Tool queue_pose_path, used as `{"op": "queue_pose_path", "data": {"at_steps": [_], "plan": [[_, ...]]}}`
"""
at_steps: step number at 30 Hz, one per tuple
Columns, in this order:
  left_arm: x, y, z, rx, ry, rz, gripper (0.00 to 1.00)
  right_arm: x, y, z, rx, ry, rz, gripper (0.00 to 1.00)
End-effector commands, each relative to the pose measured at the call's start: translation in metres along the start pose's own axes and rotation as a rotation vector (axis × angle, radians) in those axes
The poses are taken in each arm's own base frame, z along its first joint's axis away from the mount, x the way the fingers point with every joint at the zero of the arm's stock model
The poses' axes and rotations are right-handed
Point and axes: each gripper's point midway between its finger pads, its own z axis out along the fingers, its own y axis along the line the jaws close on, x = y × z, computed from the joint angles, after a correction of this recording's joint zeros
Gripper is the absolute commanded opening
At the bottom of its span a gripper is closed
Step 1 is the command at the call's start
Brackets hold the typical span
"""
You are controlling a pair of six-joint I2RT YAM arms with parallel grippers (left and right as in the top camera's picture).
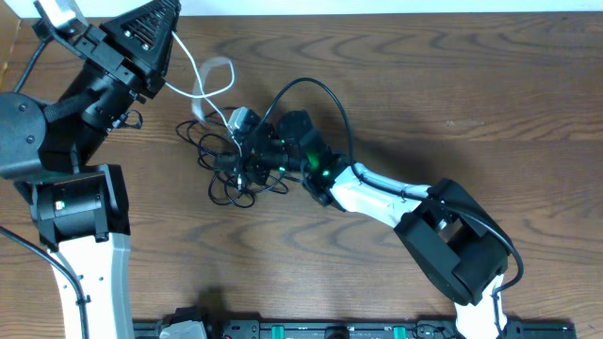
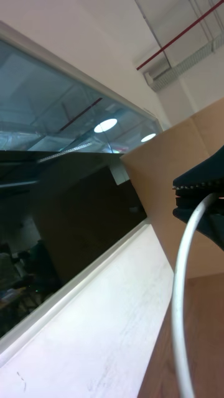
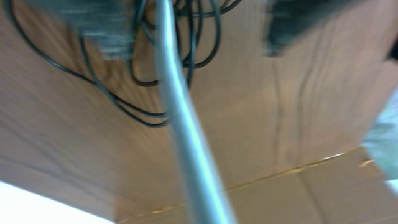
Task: Untangle cables
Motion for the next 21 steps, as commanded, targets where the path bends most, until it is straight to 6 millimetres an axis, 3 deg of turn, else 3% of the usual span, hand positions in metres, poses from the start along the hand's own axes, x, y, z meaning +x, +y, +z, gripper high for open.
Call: {"op": "queue_pose_path", "data": {"at_steps": [1,4,8,9,10,11,13,16,21], "plan": [[0.007,-0.012,-0.003,0.022,0.034,0.016,0.07,-0.012,-0.021,-0.005,0.125,-0.027,-0.02,0.13],[0.007,-0.012,-0.003,0.022,0.038,0.016,0.08,-0.011,-0.025,-0.007,0.132,-0.023,-0.015,0.27],[0.007,-0.012,-0.003,0.022,0.038,0.016,0.08,-0.001,-0.025,-0.007,0.134,0.015,0.002,0.31],[0.007,-0.012,-0.003,0.022,0.038,0.016,0.07,0.002,-0.025,-0.007,0.135,0.029,0.008,0.3],[0.007,-0.012,-0.003,0.022,0.038,0.016,0.08,0.005,-0.025,-0.007,0.135,0.039,0.012,0.19],[0.007,-0.012,-0.003,0.022,0.038,0.016,0.08,0.006,-0.026,-0.007,0.136,0.044,0.015,0.01],[0.008,-0.012,-0.003,0.022,0.039,0.016,0.08,0.004,-0.026,-0.007,0.137,0.035,0.011,0.01],[0.008,-0.012,-0.003,0.022,0.039,0.019,0.08,-0.017,-0.029,-0.013,0.143,-0.027,-0.013,0.01],[0.008,-0.006,-0.003,0.002,0.041,0.1,0.08,-0.065,-0.024,-0.042,0.148,-0.088,-0.037,0.01]]}}
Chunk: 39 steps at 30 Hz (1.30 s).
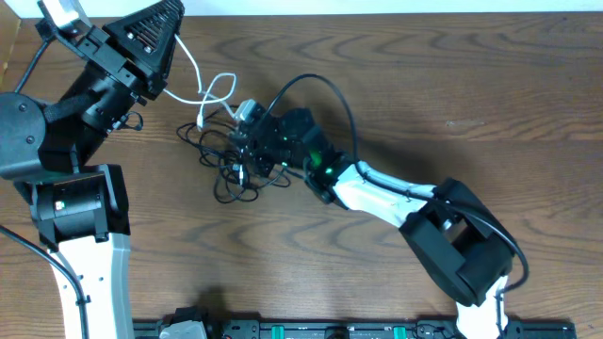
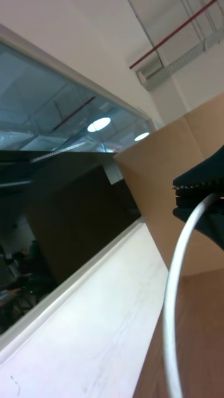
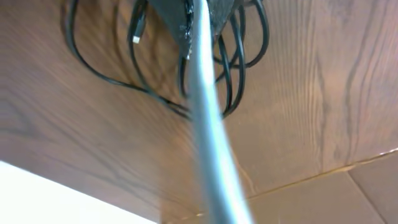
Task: Untangle cables
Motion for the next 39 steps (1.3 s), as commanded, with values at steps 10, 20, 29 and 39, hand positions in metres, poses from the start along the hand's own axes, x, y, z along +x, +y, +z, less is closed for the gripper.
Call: {"op": "queue_pose_path", "data": {"at_steps": [10,20,29,39], "plan": [[0.024,0.102,-0.009,-0.314,0.147,0.119,0.27,-0.1,0.019,-0.085,0.007,-0.079,-0.163,0.01],[0.055,0.216,-0.014,-0.545,0.332,-0.149,0.24,-0.108,-0.003,-0.102,0.049,-0.087,-0.126,0.01],[0.101,0.254,0.009,-0.544,0.506,-0.227,0.12,-0.095,-0.014,-0.109,0.019,-0.042,0.002,0.01],[0.116,0.26,0.02,-0.538,0.547,-0.232,0.12,-0.069,0.001,-0.12,-0.152,0.061,0.144,0.01]]}}
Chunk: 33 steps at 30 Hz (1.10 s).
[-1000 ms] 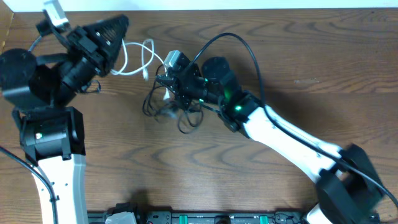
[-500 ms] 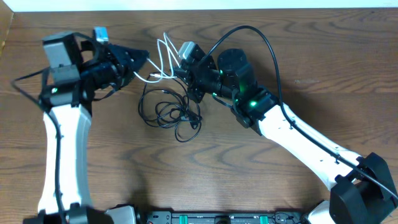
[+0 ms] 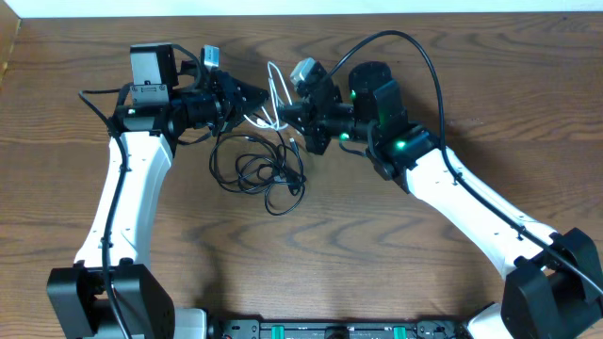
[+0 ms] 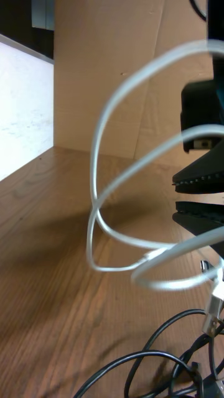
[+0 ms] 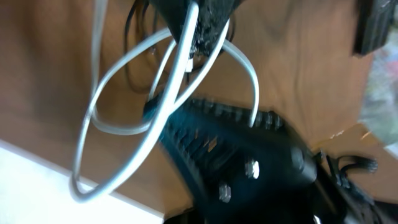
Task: Untangle cables
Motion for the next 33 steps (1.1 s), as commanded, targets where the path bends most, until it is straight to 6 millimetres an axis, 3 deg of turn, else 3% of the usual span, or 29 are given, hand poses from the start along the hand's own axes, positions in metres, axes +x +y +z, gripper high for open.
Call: {"op": "queue_pose_path", "data": {"at_steps": [1,8,17,33], "plan": [[0.0,-0.005,-0.001,0.018,0.008,0.023,0.12,-0.003,0.025,-0.005,-0.119,0.007,0.021,0.01],[0.001,-0.002,0.0,0.003,0.005,0.01,0.11,-0.001,0.044,-0.004,-0.202,0.012,-0.007,0.03],[0.019,-0.002,0.009,-0.014,0.065,-0.073,0.08,0.0,0.05,-0.002,-0.213,0.019,-0.008,0.35],[0.037,-0.01,0.023,-0.015,0.118,-0.122,0.08,0.005,0.048,0.0,-0.212,0.033,0.004,0.58]]}}
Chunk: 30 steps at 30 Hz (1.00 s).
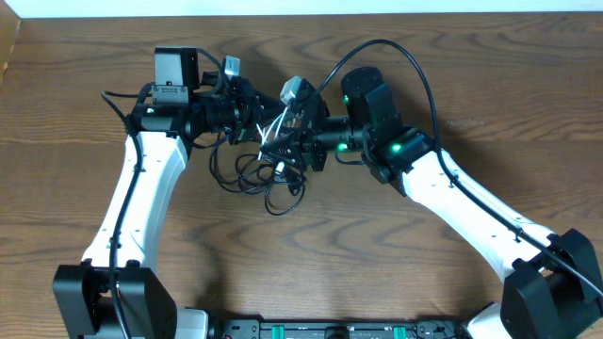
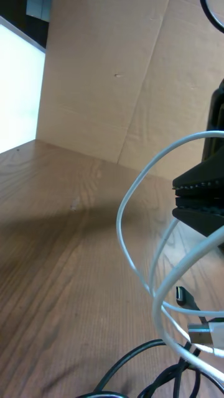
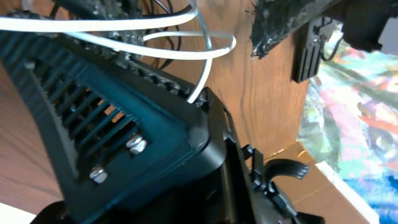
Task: Untangle cables
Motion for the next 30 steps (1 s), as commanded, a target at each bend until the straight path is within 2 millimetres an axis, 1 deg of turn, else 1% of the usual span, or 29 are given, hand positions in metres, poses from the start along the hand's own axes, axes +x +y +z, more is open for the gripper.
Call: {"op": "queue_pose_path", "data": {"at_steps": [1,6,12,16,19,21,22,23,24,27,28,29,30], "plan": [[0.005,-0.005,0.002,0.012,0.022,-0.007,0.08,-0.006,0.006,-0.001,-0.009,-0.012,-0.016,0.58],[0.01,-0.006,0.006,0.011,0.036,-0.017,0.08,-0.006,0.006,-0.001,-0.009,-0.012,-0.016,0.59],[0.021,-0.01,0.015,0.006,0.069,-0.059,0.08,-0.006,0.005,-0.001,-0.007,-0.012,-0.016,0.58],[0.025,-0.012,0.016,0.012,0.085,-0.081,0.08,-0.004,-0.003,-0.001,0.04,-0.009,-0.01,0.43],[0.029,-0.016,0.016,0.033,0.111,-0.082,0.08,-0.003,-0.009,-0.001,0.075,-0.005,-0.004,0.34],[0.029,-0.017,0.016,0.038,0.114,-0.079,0.08,-0.003,-0.01,-0.001,0.082,-0.005,-0.004,0.18],[0.029,-0.017,0.016,0.036,0.111,-0.079,0.08,-0.003,-0.01,-0.001,0.081,-0.006,-0.004,0.13],[0.028,-0.016,0.016,0.033,0.107,-0.079,0.08,-0.003,-0.01,-0.001,0.082,-0.006,-0.004,0.05],[0.027,-0.015,0.016,0.028,0.099,-0.079,0.08,-0.003,-0.01,-0.001,0.081,-0.005,-0.004,0.01],[0.017,-0.007,0.017,-0.016,0.039,-0.065,0.08,0.0,-0.013,-0.003,0.087,0.005,0.01,0.01],[0.012,-0.004,0.017,-0.035,0.013,-0.049,0.14,0.0,-0.014,-0.004,0.09,0.005,0.012,0.01],[0.008,-0.001,0.016,-0.054,-0.012,-0.038,0.24,0.0,-0.015,-0.005,0.094,0.005,0.016,0.01],[0.002,0.004,0.016,-0.08,-0.045,-0.013,0.39,0.0,-0.018,-0.008,0.101,0.006,0.022,0.01]]}}
